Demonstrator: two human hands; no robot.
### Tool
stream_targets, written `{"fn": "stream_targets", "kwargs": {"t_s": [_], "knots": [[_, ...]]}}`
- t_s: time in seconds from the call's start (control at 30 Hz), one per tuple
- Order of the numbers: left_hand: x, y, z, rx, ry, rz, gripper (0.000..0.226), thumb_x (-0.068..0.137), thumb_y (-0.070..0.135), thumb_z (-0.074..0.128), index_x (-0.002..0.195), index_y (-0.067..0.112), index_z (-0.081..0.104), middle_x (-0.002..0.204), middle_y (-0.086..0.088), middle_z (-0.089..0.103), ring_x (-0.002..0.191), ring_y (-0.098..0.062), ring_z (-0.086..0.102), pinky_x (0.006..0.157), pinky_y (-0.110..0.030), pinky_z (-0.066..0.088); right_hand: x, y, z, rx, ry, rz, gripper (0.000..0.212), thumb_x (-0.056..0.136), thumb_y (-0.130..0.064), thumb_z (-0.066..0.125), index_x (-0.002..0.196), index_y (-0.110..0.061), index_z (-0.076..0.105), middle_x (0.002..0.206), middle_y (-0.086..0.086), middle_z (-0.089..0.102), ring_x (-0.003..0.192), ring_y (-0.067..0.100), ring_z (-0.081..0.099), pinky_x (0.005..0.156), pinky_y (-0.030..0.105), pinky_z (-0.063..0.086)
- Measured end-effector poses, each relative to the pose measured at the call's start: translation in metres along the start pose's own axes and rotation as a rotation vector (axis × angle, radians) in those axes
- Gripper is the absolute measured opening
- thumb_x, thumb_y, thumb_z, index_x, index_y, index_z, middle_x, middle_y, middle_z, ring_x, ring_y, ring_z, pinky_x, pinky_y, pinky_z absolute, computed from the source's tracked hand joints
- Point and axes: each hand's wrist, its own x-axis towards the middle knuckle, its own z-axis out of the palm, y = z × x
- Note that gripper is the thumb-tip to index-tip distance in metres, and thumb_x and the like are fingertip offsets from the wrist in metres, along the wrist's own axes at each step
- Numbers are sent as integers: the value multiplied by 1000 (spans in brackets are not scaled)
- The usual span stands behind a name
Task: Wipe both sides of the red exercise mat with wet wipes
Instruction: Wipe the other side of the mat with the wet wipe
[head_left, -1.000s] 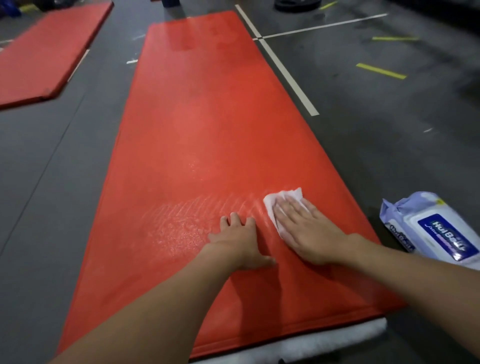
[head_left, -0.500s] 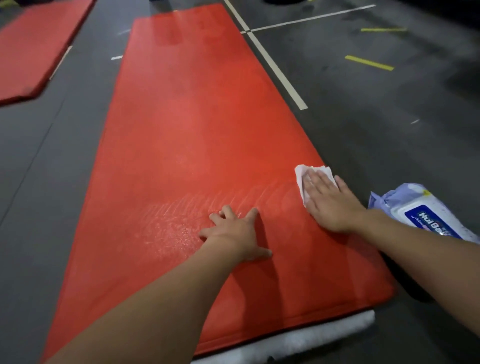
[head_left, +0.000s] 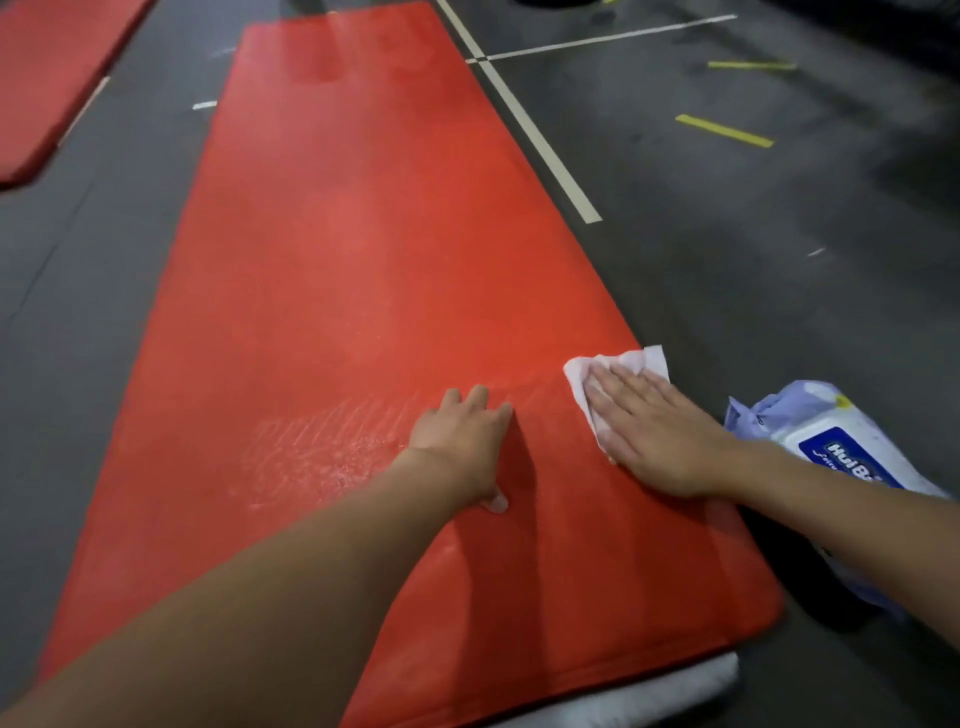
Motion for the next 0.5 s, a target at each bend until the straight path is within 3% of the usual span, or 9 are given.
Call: {"fn": "stream_targets", "kwargs": {"t_s": [0.13, 0.23, 0.33, 0.43, 0.5], "knots": [[8, 3, 7, -9, -21, -39, 112, 60, 41, 89, 148, 25, 21, 154, -10, 13, 143, -40, 13, 109, -56, 31, 48, 5, -17, 108, -7, 192, 62, 102, -37, 13, 158, -16, -6, 165, 4, -15, 150, 16, -19, 123, 42, -7], [10, 0, 5, -36, -83, -53, 120, 64, 38, 89, 152, 26, 9, 162, -10, -4, 147, -45, -2, 114, -61, 20, 42, -9, -1, 21, 100, 84, 64, 101, -39, 10, 158, -11, 0, 165, 12, -8, 152, 25, -13, 123, 42, -7], [14, 2, 5, -35, -93, -57, 122, 64, 36, 89, 153, 26, 6, 162, -12, -6, 147, -47, -5, 114, -63, 17, 46, 8, -4, -13, 33, -55, 66, 100, -43, 8, 158, -13, -3, 165, 10, -10, 152, 23, -14, 123, 40, -7], [17, 1, 6, -60, -103, -49, 122, 65, 36, 89, 153, 26, 5, 162, -11, -7, 147, -47, -7, 115, -64, 16, 80, 11, -21, 63, 25, 130, 62, 102, -36, 16, 158, -13, -1, 166, 10, -9, 152, 22, -13, 123, 40, -7], [16, -1, 8, -61, -94, -38, 122, 65, 36, 88, 153, 27, 4, 162, -11, -7, 147, -47, -8, 115, -64, 14, 81, -3, -21, 86, 41, 153, 62, 103, -38, 14, 158, -15, -1, 165, 11, -9, 152, 24, -14, 122, 42, -8]]}}
